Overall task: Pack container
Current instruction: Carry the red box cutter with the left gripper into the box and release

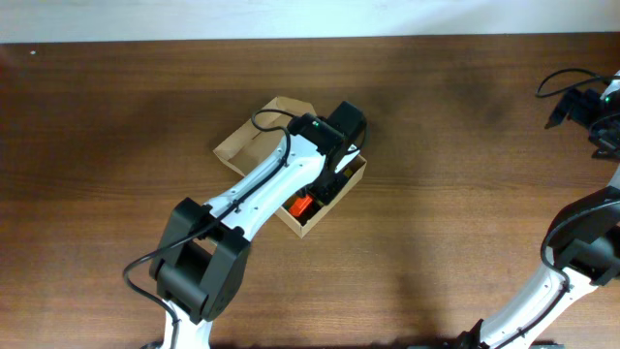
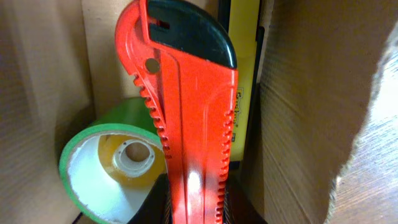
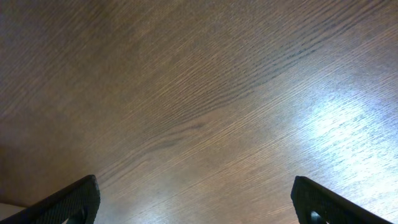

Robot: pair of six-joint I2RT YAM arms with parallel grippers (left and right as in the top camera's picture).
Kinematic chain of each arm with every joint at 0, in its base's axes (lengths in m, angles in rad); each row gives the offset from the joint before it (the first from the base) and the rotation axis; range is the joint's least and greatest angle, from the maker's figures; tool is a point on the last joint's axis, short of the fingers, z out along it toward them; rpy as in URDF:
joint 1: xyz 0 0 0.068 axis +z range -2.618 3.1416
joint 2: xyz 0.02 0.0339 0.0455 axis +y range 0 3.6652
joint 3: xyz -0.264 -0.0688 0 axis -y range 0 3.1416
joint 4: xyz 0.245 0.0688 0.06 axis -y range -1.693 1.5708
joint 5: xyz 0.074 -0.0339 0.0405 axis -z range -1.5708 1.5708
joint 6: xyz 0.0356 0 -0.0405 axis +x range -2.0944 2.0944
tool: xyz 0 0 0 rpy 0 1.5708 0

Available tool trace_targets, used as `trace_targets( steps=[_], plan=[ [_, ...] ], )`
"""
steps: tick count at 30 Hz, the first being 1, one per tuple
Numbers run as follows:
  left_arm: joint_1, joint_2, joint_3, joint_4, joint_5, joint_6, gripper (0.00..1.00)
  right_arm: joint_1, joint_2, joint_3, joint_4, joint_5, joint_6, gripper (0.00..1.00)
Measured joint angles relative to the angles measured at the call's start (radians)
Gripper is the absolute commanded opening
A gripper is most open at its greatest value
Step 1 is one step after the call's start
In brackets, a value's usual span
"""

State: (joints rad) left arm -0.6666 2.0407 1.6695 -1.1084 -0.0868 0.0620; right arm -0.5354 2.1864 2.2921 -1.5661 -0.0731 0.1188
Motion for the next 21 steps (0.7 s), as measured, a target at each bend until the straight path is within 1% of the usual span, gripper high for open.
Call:
trace_targets(
  steps=[3, 10, 14, 15, 16, 18, 21],
  plan=[
    [-0.014, 0.000, -0.018, 0.031, 0.000, -0.003, 0.02, 0.000, 0.000, 0.000, 0.000, 0.000, 0.001, 0.99],
    [-0.027, 0.000, -0.023, 0.045, 0.000, -0.003, 0.02, 0.000, 0.000, 0.000, 0.000, 0.000, 0.001, 0.99],
    [-0.027, 0.000, -0.024, 0.051, 0.001, -0.003, 0.11, 0.000, 0.000, 0.000, 0.000, 0.000, 0.001, 0.99],
    [-0.027, 0.000, -0.024, 0.052, 0.004, -0.004, 0.15, 0.000, 0.000, 0.000, 0.000, 0.000, 0.000, 1.00],
    [-0.026, 0.000, -0.025, 0.053, 0.005, -0.006, 0.17, 0.000, 0.000, 0.000, 0.000, 0.000, 0.000, 0.99],
    [-0.026, 0.000, -0.034, 0.055, 0.008, -0.011, 0.28, 0.000, 0.000, 0.000, 0.000, 0.000, 0.001, 0.99],
    [-0.026, 0.000, -0.041, 0.060, 0.008, -0.020, 0.38, 0.000, 0.000, 0.000, 0.000, 0.000, 0.000, 0.99]
  ],
)
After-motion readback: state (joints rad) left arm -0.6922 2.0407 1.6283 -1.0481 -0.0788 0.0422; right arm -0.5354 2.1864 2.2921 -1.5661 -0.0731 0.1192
